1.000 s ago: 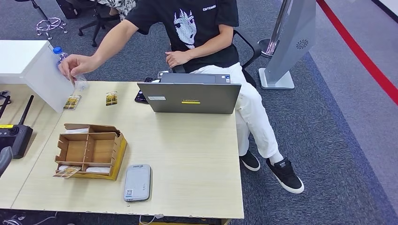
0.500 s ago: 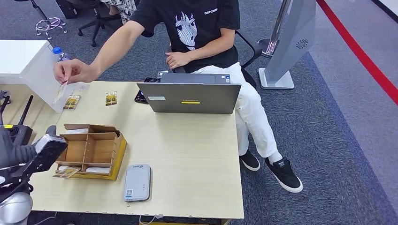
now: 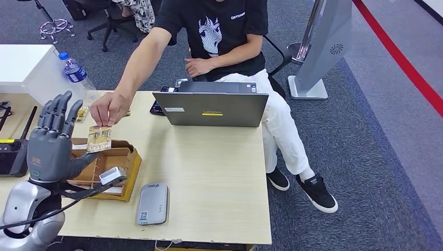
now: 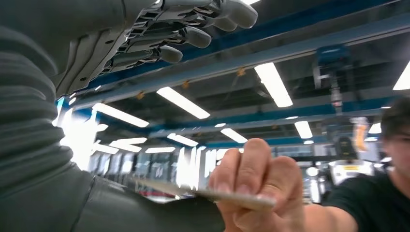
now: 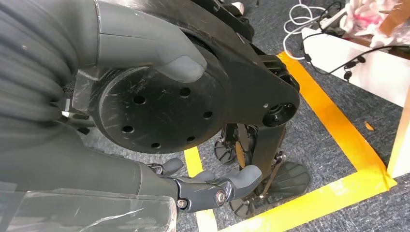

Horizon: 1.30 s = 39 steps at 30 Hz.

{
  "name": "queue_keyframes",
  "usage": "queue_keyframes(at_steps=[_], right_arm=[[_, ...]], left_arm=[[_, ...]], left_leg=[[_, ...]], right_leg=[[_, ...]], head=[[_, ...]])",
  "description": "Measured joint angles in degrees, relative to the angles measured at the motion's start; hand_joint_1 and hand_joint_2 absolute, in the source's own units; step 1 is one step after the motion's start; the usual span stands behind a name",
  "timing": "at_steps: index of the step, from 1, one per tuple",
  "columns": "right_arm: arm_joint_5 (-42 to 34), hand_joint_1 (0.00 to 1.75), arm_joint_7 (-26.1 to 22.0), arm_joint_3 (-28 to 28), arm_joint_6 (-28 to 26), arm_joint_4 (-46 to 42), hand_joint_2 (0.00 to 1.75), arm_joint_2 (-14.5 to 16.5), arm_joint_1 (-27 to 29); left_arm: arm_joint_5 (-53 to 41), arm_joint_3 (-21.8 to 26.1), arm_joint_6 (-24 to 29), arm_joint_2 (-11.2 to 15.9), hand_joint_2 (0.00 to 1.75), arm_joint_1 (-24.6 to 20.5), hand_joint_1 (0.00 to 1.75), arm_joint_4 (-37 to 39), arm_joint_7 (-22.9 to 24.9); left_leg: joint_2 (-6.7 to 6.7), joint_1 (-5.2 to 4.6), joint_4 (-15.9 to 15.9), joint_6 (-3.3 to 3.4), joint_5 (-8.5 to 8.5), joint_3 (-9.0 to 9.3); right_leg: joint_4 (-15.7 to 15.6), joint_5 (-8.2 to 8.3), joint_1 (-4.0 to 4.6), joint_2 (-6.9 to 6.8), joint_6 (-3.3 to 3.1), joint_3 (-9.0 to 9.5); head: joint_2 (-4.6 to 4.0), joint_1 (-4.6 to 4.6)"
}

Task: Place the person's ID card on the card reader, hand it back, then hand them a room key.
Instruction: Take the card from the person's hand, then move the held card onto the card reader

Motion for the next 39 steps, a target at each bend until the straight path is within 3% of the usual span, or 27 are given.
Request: queue_keyframes(at_steps=[1,7,13,28,39], right_arm=[[-0.01,0.0,0.02,0.19,0.04,0.01,1.75,0.0,-0.01],[-0.12,0.0,0.09,1.15,0.11,0.05,1.75,0.0,-0.02],[-0.13,0.0,0.12,1.6,0.08,0.2,1.75,0.0,-0.02],[-0.13,0.0,-0.19,1.76,-0.22,0.28,1.75,0.15,-0.02],[-0.13,0.0,-0.23,1.76,0.26,0.28,1.75,0.33,-0.02]], left_arm=[[-1.24,-1.42,0.43,0.74,1.75,-0.31,1.75,0.1,0.32],[-7.11,-8.26,2.4,4.53,1.75,-1.72,1.75,0.88,1.86],[-7.79,-10.73,3.16,5.9,1.75,-1.86,1.75,1.49,2.18],[-4.69,-15.48,4.75,5.51,1.75,0.05,1.75,1.52,-1.79],[-1.96,-22.26,0.46,4.87,1.75,1.02,1.75,6.18,-2.7]], left_leg=[[0.01,0.0,0.0,0.0,0.0,0.0],[0.01,0.0,0.0,0.0,0.0,-0.01],[0.0,0.0,0.0,0.0,0.0,-0.01],[0.0,0.0,0.0,0.0,0.0,-0.02],[-0.01,0.0,0.0,0.01,0.0,-0.02]], right_leg=[[0.0,0.0,0.0,0.0,0.0,0.0],[0.0,0.0,0.0,0.01,0.0,0.0],[0.0,0.0,0.0,0.0,0.0,0.0],[0.0,0.0,0.0,0.0,0.0,0.0],[0.0,0.0,0.0,-0.01,0.0,0.01]], head=[[0.0,0.01],[0.0,0.0],[0.0,0.01],[0.0,0.01],[0.0,0.01]])
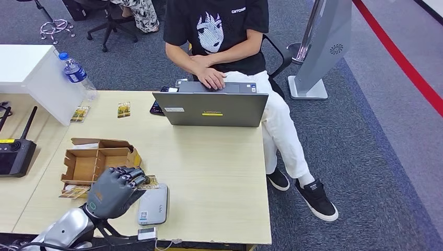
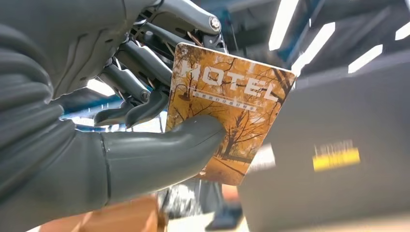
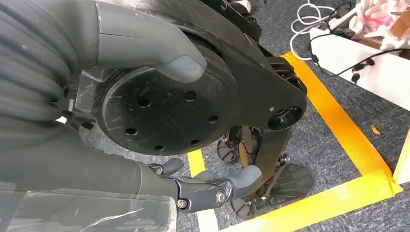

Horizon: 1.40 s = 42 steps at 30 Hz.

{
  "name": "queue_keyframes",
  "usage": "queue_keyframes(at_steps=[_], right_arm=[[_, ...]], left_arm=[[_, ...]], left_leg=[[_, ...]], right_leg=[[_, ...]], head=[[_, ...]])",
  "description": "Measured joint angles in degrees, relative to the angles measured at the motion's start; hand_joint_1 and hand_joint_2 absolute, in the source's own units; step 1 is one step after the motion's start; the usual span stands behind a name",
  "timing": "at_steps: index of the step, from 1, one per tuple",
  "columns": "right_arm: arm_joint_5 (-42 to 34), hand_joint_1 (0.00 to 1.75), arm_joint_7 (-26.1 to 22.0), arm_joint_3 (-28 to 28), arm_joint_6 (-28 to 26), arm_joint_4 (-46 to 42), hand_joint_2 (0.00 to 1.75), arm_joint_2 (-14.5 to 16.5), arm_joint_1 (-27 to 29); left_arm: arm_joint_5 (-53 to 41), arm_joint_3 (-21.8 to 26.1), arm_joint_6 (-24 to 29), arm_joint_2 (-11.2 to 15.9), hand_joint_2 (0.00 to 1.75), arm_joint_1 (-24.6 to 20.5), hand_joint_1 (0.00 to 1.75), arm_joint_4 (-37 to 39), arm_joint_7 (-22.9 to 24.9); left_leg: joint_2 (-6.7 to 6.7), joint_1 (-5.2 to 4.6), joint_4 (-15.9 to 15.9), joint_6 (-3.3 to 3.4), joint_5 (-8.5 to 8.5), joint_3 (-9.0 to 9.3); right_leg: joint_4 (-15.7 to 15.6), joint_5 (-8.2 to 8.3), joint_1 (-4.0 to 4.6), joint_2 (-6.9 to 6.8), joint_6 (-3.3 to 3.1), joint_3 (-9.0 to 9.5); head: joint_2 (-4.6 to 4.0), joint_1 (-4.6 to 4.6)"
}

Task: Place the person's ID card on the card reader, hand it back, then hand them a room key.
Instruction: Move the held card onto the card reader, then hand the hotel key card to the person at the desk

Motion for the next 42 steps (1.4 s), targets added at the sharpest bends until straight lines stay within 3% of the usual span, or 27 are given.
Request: queue_keyframes(at_steps=[15,27,37,42], right_arm=[[0.0,0.0,0.54,0.11,0.71,0.02,1.75,-0.01,0.0],[0.0,0.0,0.76,0.26,0.73,0.09,1.75,-0.01,0.03],[0.0,0.0,0.27,0.28,0.49,0.25,1.75,-0.01,0.33],[0.0,0.0,0.05,0.3,0.46,0.34,1.75,-0.01,0.4]], left_arm=[[-0.1,-4.64,-4.41,-1.71,1.75,-0.39,1.75,11.65,0.52],[-1.22,-7.01,-5.71,-3.13,1.75,-2.77,1.75,15.57,1.55],[-1.99,-6.81,3.04,-2.69,1.75,-3.09,1.75,13.68,3.36],[-0.62,-3.87,3.61,-1.62,1.75,-3.38,1.75,9.61,3.41]], left_leg=[[0.0,0.0,0.0,0.0,0.0,-0.01],[-0.01,0.0,0.0,0.0,0.0,0.01],[-0.01,0.0,0.0,0.0,0.0,0.0],[0.0,0.0,0.0,0.01,0.01,0.0]], right_leg=[[0.0,0.0,0.0,0.0,0.0,-0.01],[0.0,0.0,0.0,-0.01,0.0,0.02],[0.0,0.0,0.0,-0.01,0.0,0.0],[0.0,0.0,0.0,-0.01,0.0,0.01]], head=[[0.0,0.0],[0.0,0.0],[0.0,0.01],[0.0,0.0]])
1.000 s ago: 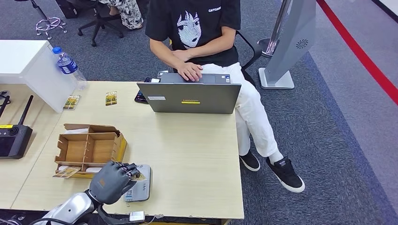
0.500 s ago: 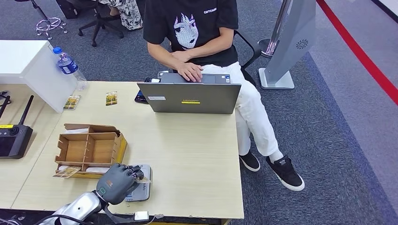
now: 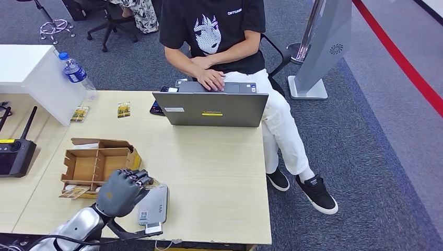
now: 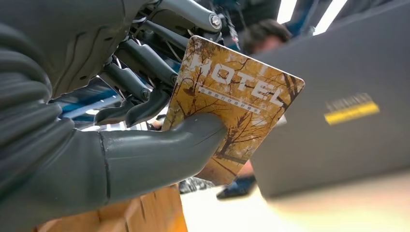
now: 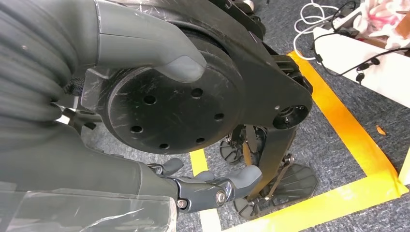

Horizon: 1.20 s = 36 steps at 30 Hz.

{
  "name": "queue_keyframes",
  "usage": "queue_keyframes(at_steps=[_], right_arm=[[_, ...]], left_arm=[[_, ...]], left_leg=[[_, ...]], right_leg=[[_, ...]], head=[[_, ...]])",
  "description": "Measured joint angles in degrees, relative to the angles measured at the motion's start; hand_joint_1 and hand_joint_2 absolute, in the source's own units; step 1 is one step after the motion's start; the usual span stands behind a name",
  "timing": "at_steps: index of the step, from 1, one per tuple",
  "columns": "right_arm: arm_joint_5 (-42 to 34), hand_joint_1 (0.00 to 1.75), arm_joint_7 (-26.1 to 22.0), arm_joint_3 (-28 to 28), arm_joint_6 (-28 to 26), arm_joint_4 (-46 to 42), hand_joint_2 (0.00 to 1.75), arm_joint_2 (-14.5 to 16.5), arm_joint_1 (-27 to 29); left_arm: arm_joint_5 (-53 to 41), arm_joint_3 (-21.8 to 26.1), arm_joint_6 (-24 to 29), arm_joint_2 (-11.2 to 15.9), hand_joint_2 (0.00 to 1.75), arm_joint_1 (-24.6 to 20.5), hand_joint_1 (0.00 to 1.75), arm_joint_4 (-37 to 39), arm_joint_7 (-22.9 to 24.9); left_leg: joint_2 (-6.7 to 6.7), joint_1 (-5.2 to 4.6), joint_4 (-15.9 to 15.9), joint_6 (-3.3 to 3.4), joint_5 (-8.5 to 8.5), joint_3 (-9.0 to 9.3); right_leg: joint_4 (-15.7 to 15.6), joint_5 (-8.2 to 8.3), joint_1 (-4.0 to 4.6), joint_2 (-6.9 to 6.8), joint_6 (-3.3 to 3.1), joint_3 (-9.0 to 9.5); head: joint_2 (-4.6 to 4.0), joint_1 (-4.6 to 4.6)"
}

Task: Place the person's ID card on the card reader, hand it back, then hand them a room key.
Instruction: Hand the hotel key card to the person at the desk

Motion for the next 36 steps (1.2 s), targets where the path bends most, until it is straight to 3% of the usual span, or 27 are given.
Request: queue_keyframes(at_steps=[11,19,24,36], right_arm=[[0.0,0.0,-0.16,0.23,-0.19,0.04,1.75,0.0,0.03],[0.0,0.0,-0.21,1.26,-0.87,0.05,1.75,0.0,0.01],[0.0,0.0,-0.21,1.7,-0.95,0.05,1.75,0.0,-0.01],[0.0,0.0,-0.14,2.39,-1.02,0.05,1.75,0.08,-0.09]], left_arm=[[0.99,3.98,0.47,0.95,1.75,-0.06,1.75,-3.63,0.25],[7.88,17.56,-1.28,1.25,1.75,0.73,1.75,-7.54,-1.66],[7.77,22.37,-1.33,1.25,1.75,2.06,1.75,-8.16,-2.39],[6.92,25.17,-1.09,1.14,1.75,3.74,1.75,-8.49,-3.17]], left_leg=[[0.0,0.0,0.0,0.01,0.01,-0.01],[0.01,0.02,0.0,-0.01,0.02,0.0],[0.0,0.02,0.0,-0.01,0.03,-0.01],[0.0,0.01,0.0,-0.01,0.03,0.0]], right_leg=[[0.0,0.0,0.0,0.0,0.0,0.0],[0.02,0.0,0.01,0.01,0.0,0.0],[0.02,0.0,0.01,0.01,0.0,0.0],[0.02,0.0,0.01,0.0,0.0,0.01]], head=[[0.0,0.01],[0.0,-0.01],[0.0,0.0],[0.0,0.0]])
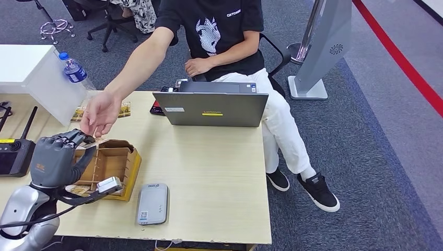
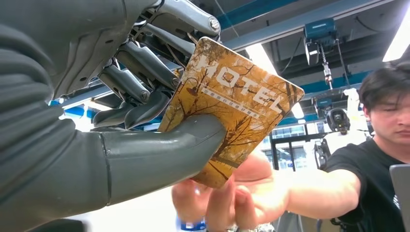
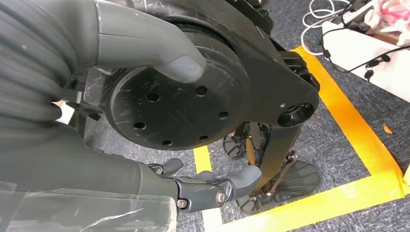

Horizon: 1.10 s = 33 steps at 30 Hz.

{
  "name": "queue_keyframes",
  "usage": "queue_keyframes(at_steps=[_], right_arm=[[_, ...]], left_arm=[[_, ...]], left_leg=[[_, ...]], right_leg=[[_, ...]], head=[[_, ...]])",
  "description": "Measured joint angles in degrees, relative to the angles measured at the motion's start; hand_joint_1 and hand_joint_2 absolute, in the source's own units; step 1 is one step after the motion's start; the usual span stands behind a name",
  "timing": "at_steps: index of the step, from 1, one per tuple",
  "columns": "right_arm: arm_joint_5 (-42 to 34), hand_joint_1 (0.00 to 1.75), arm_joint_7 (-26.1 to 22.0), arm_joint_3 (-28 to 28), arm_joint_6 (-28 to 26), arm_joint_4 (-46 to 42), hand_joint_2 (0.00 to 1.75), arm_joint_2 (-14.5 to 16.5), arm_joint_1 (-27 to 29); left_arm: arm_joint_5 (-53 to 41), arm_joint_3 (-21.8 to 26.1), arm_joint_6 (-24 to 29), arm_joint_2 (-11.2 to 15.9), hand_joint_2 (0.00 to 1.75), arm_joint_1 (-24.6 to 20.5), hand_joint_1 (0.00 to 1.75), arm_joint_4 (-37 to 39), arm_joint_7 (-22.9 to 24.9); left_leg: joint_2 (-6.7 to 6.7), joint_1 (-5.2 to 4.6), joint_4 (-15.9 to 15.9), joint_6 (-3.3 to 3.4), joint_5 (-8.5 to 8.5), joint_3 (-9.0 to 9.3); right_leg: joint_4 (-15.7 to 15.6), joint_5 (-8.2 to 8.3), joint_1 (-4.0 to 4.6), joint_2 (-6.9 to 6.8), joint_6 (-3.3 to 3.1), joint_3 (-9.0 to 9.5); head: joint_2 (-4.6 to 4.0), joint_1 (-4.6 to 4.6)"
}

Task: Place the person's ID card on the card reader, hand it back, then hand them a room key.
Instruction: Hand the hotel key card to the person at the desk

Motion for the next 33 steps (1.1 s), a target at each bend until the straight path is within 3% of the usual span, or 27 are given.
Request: queue_keyframes(at_steps=[7,9,11,13,33], right_arm=[[0.0,0.0,-0.02,0.17,0.04,0.0,1.75,0.01,0.0],[0.0,0.0,-0.03,0.19,0.04,0.0,1.75,0.01,0.0],[0.0,0.0,-0.04,0.2,0.04,0.0,1.75,0.01,0.0],[0.0,0.0,-0.05,0.2,0.04,0.0,1.75,0.01,0.0],[-0.01,0.0,-0.31,0.17,-0.14,0.0,1.75,0.09,0.0]], left_arm=[[-0.3,0.08,0.07,-0.03,1.75,0.42,1.74,-0.21,-0.4],[-0.38,0.08,0.07,-0.09,1.75,0.45,1.15,-0.22,-0.57],[-0.45,0.08,0.09,-0.19,1.75,0.47,0.29,-0.22,-0.66],[-0.56,0.08,0.13,-0.29,1.75,0.52,0.0,-0.22,-0.74],[0.95,0.16,5.66,-1.74,1.75,6.41,0.0,-4.45,-3.74]], left_leg=[[0.0,0.0,0.0,0.0,0.0,-0.01],[0.01,0.0,0.0,0.0,0.0,-0.01],[0.01,0.0,0.0,0.0,0.0,-0.01],[0.0,0.0,0.0,0.0,0.0,-0.02],[0.0,0.0,0.0,0.0,0.0,-0.02]], right_leg=[[0.0,0.0,0.0,0.0,0.0,0.0],[0.0,0.0,0.0,0.0,0.0,0.0],[0.0,0.0,0.0,0.0,0.0,0.0],[0.0,0.0,0.0,0.0,0.0,0.0],[0.0,0.0,0.0,0.0,0.0,0.0]], head=[[0.0,0.0],[0.0,0.0],[0.0,0.0],[0.0,0.0],[0.0,0.0]])
